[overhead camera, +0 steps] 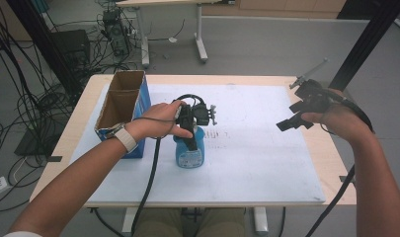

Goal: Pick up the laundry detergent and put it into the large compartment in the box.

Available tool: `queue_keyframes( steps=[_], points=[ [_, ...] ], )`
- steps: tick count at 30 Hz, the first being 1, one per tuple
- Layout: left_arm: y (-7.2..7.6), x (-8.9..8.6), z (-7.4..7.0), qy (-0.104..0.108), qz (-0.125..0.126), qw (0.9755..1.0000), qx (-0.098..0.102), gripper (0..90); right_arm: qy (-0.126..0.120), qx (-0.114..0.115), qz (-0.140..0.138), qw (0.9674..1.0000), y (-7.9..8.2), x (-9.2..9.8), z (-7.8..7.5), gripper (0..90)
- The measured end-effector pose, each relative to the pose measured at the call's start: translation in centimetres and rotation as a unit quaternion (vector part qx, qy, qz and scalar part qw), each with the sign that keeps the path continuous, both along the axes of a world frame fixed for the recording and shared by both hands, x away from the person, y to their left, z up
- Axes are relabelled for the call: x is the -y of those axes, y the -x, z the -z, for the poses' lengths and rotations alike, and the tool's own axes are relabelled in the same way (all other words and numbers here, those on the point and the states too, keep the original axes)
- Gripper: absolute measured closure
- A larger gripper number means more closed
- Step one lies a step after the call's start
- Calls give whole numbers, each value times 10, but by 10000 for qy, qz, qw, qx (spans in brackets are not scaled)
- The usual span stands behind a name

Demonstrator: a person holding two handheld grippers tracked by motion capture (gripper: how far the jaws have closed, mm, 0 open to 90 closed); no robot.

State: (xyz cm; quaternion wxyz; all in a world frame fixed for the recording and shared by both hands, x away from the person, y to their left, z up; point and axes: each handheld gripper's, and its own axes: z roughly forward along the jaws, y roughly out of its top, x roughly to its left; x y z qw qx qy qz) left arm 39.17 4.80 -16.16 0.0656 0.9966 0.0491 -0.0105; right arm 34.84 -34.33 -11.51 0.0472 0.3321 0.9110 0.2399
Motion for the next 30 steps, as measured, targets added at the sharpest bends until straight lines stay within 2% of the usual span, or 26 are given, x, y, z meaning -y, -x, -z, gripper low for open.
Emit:
queue_keyframes(
  steps=[10,13,15,22,25,30],
  points=[
    [1,1,-5,14,-47,10000,16,390,-17,29,32,10000,3,2,-3,97],
    [2,-3,-9,141,-98,9998,42,390,-7,33,41,10000,4,2,-4,96],
    [2,-4,-13,149,-131,9998,56,390,14,29,65,10000,4,3,-4,97],
    [5,-2,-20,101,-190,9997,100,389,-10,48,64,10000,6,3,-4,96],
    [6,0,-24,9,-219,9997,99,389,-8,45,58,10000,6,3,-4,96],
    [6,-1,-32,-15,-347,9994,77,388,-12,50,41,10000,6,2,-3,97]
  ],
)
